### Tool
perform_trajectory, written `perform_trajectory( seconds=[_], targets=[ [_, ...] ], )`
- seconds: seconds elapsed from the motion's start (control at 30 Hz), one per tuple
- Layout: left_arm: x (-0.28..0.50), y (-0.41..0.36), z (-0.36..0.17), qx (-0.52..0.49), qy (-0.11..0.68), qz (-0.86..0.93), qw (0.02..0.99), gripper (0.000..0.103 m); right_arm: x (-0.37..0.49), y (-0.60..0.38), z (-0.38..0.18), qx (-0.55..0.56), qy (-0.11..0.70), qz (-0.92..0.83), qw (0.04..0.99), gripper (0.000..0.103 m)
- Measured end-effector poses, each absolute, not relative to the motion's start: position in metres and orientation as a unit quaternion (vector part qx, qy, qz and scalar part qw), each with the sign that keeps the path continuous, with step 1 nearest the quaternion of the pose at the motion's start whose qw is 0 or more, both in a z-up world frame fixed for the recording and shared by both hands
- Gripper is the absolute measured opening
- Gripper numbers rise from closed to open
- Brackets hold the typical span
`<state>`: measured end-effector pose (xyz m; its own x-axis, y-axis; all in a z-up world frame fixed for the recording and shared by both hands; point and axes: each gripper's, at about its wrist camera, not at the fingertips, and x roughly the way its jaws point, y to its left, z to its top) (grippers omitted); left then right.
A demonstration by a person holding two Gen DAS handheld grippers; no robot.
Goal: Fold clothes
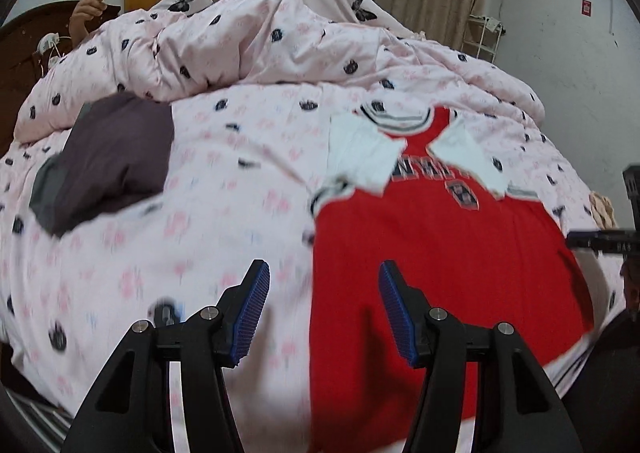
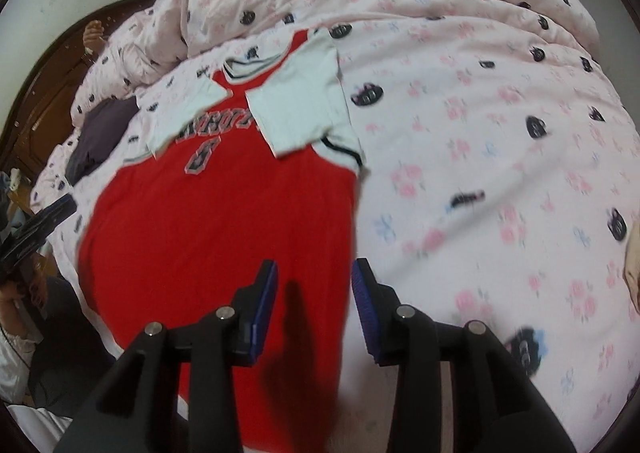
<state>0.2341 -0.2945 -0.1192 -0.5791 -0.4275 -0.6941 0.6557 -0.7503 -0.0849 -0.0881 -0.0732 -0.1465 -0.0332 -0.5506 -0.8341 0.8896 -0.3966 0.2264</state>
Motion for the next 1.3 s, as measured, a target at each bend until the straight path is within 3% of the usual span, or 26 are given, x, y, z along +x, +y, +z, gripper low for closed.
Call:
perform_trajectory(
  seconds=[0.47, 0.6, 0.67, 0.7, 0.73, 0.97, 1.13, 1.3],
  targets=[
    [0.285, -0.256, -0.155, 0.321, 0.161, -0.897, 0.259, 0.052, -0.058, -0.028, -0.159, 0.437, 0.198, -0.717, 0.505, 0.040],
    [0.291, -0.247, -0.167, 0.336, 0.161, -0.894, 0.249, 0.052, -0.050, -0.016, -0.167, 0.439, 0.195, -0.711, 0.514, 0.053],
    [0.292, -0.242, -0.172, 0.342, 0.162, -0.892, 0.246, 0.052, -0.045, -0.008, -0.166, 0.421, 0.195, -0.717, 0.521, 0.067],
    [0.292, -0.241, -0.174, 0.344, 0.162, -0.892, 0.245, 0.052, -0.043, -0.006, -0.166, 0.413, 0.200, -0.722, 0.518, 0.080],
    [0.291, -0.240, -0.176, 0.347, 0.162, -0.890, 0.246, 0.052, -0.042, -0.004, -0.166, 0.409, 0.204, -0.726, 0.515, 0.084],
    [0.290, -0.244, -0.196, 0.357, 0.211, -0.878, 0.238, 0.052, -0.053, 0.007, -0.173, 0.442, 0.163, -0.728, 0.499, 0.085],
    [0.286, -0.241, -0.203, 0.369, 0.215, -0.873, 0.234, 0.060, -0.045, 0.008, -0.178, 0.433, 0.206, -0.724, 0.495, 0.086],
    [0.285, -0.241, -0.201, 0.372, 0.219, -0.872, 0.230, 0.061, -0.039, 0.009, -0.181, 0.429, 0.238, -0.714, 0.500, 0.089]
  ],
)
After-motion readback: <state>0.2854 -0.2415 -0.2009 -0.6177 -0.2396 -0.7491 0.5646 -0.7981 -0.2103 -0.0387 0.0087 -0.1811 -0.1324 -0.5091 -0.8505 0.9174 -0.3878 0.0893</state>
